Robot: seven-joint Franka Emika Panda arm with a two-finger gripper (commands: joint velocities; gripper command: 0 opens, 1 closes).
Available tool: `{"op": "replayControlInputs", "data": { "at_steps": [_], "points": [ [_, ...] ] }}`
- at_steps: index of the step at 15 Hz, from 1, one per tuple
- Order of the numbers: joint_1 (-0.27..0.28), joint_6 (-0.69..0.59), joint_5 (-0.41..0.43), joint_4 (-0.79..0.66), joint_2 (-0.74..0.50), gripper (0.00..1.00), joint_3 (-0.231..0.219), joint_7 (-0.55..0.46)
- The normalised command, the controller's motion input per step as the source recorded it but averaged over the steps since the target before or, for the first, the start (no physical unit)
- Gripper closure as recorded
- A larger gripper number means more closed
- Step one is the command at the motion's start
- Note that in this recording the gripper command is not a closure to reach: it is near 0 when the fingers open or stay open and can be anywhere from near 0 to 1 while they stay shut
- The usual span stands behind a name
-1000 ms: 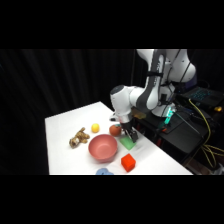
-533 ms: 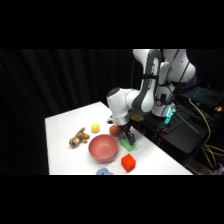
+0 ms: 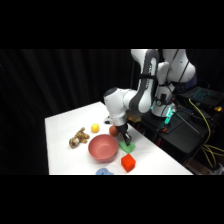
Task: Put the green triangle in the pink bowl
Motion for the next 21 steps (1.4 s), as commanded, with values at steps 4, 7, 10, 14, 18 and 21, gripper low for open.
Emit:
{"op": "replayControlInputs", "data": {
  "at_steps": [4, 7, 10, 14, 18, 21],
  "points": [
    [0.15, -0.27, -0.142, 0.02, -0.3, 1.0, -0.054, 0.25],
    [0.212, -0.43, -0.272, -0.05, -0.53, 0.98, -0.12, 0.33],
    [0.165, -0.45, -0.341, -0.03, -0.54, 0.95, -0.14, 0.28],
    [0.076, -0.41, -0.338, 0.18, -0.27, 0.94, -0.123, 0.16],
    [0.012, -0.3, -0.217, 0.43, 0.15, 0.91, -0.093, 0.0],
    [-0.018, -0.25, -0.13, 0.52, 0.34, 0.91, -0.077, -0.08]
  ]
}}
